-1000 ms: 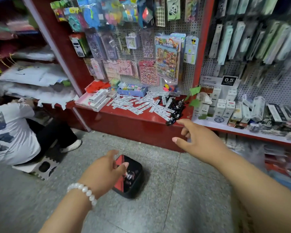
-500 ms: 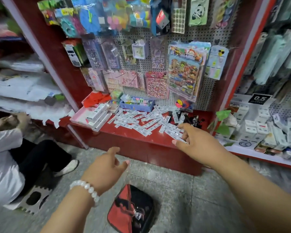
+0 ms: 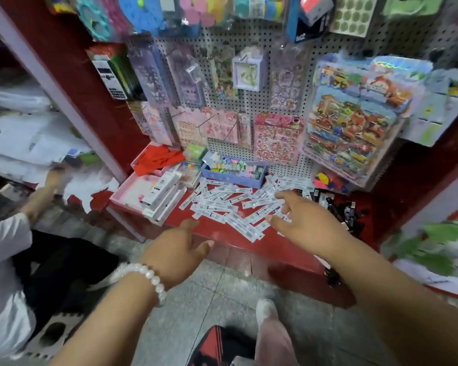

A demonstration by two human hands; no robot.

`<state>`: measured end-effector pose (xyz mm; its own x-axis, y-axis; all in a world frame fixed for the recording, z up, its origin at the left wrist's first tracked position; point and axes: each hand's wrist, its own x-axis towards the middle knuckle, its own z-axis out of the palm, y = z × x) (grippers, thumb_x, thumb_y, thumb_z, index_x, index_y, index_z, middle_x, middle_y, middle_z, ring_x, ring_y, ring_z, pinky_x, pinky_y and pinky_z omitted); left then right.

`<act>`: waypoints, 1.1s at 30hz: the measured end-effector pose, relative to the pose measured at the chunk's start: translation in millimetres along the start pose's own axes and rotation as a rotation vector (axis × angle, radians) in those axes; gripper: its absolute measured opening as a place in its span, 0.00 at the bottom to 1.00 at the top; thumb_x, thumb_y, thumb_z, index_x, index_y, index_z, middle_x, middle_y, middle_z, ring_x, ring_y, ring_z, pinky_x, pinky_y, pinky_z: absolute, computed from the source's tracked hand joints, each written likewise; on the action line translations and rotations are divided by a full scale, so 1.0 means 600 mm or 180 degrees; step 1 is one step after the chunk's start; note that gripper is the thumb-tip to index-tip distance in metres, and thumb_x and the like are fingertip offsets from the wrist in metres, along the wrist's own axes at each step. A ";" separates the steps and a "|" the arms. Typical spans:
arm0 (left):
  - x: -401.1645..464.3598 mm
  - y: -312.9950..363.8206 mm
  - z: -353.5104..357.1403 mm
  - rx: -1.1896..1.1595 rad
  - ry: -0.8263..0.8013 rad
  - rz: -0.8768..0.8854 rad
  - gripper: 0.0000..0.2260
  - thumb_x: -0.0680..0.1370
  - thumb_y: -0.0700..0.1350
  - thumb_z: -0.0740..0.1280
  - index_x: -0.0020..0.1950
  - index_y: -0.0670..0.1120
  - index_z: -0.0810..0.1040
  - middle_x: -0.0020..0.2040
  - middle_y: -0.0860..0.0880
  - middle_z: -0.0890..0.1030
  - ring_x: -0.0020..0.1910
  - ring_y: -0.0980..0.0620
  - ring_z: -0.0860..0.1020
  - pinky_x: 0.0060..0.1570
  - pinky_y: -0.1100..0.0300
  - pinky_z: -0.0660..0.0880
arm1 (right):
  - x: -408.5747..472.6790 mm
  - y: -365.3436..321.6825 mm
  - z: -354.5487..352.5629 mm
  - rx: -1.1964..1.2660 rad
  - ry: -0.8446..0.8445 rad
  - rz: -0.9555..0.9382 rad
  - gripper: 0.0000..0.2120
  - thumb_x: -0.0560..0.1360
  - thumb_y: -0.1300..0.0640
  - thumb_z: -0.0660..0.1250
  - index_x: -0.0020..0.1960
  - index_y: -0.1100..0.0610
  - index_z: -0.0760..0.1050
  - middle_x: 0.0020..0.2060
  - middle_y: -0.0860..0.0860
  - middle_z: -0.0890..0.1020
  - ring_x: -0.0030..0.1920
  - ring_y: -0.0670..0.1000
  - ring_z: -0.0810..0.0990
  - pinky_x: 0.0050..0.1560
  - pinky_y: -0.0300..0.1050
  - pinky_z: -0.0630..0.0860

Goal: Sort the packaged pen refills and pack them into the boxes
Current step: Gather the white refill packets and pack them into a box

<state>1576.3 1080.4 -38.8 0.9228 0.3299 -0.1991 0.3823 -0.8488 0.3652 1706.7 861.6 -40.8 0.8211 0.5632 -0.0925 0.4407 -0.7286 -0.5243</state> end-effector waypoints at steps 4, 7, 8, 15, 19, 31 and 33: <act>0.144 -0.021 -0.016 0.0005 -0.0068 -0.0131 0.27 0.76 0.60 0.61 0.72 0.49 0.63 0.39 0.53 0.79 0.44 0.52 0.79 0.44 0.58 0.74 | 0.164 -0.005 -0.001 0.0006 -0.0200 -0.0080 0.29 0.76 0.38 0.60 0.72 0.50 0.60 0.57 0.52 0.77 0.54 0.53 0.78 0.51 0.48 0.75; 0.224 -0.021 -0.033 0.0067 -0.0123 -0.0160 0.27 0.77 0.60 0.61 0.71 0.49 0.63 0.46 0.51 0.82 0.47 0.52 0.80 0.49 0.56 0.76 | 0.252 -0.005 -0.004 -0.0056 -0.0269 -0.0141 0.29 0.75 0.38 0.60 0.72 0.50 0.60 0.58 0.52 0.77 0.54 0.52 0.77 0.52 0.48 0.76; 0.255 -0.023 -0.036 0.0071 -0.0132 -0.0188 0.27 0.76 0.60 0.61 0.71 0.50 0.63 0.49 0.51 0.82 0.49 0.52 0.80 0.51 0.55 0.76 | 0.286 0.000 -0.004 -0.0069 -0.0302 -0.0154 0.30 0.75 0.38 0.60 0.72 0.50 0.60 0.61 0.52 0.76 0.56 0.53 0.77 0.53 0.46 0.74; 0.399 -0.018 -0.027 0.0028 -0.0144 -0.0338 0.26 0.76 0.60 0.62 0.69 0.50 0.66 0.60 0.48 0.78 0.56 0.50 0.78 0.53 0.57 0.73 | 0.413 0.042 -0.001 -0.0042 -0.0425 -0.0130 0.30 0.76 0.38 0.59 0.73 0.51 0.61 0.66 0.51 0.73 0.63 0.52 0.73 0.57 0.44 0.70; 0.450 -0.002 0.004 0.0031 -0.0366 -0.0216 0.27 0.76 0.59 0.63 0.71 0.49 0.65 0.67 0.47 0.72 0.61 0.50 0.75 0.58 0.59 0.69 | 0.426 0.086 0.006 -0.0007 -0.0451 0.0142 0.29 0.76 0.38 0.59 0.72 0.50 0.62 0.63 0.50 0.74 0.61 0.51 0.73 0.54 0.42 0.70; 0.580 -0.010 0.118 0.0068 -0.1062 0.0560 0.27 0.77 0.57 0.62 0.73 0.49 0.62 0.72 0.46 0.64 0.66 0.47 0.72 0.63 0.58 0.67 | 0.406 0.183 0.084 0.0171 -0.0007 0.1268 0.30 0.75 0.37 0.60 0.72 0.51 0.63 0.68 0.49 0.71 0.66 0.50 0.72 0.61 0.44 0.69; 0.598 -0.035 0.137 0.0060 -0.1094 0.0657 0.27 0.77 0.57 0.63 0.73 0.49 0.62 0.72 0.46 0.64 0.66 0.47 0.71 0.63 0.59 0.67 | 0.415 0.186 0.114 0.0163 0.0104 0.1434 0.30 0.75 0.37 0.61 0.72 0.51 0.63 0.68 0.49 0.72 0.65 0.50 0.72 0.60 0.45 0.70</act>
<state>1895.3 1182.8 -192.8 0.9089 -0.0031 -0.4171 0.1866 -0.8913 0.4132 1935.1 947.2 -180.2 0.9383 0.1813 -0.2945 0.0191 -0.8775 -0.4792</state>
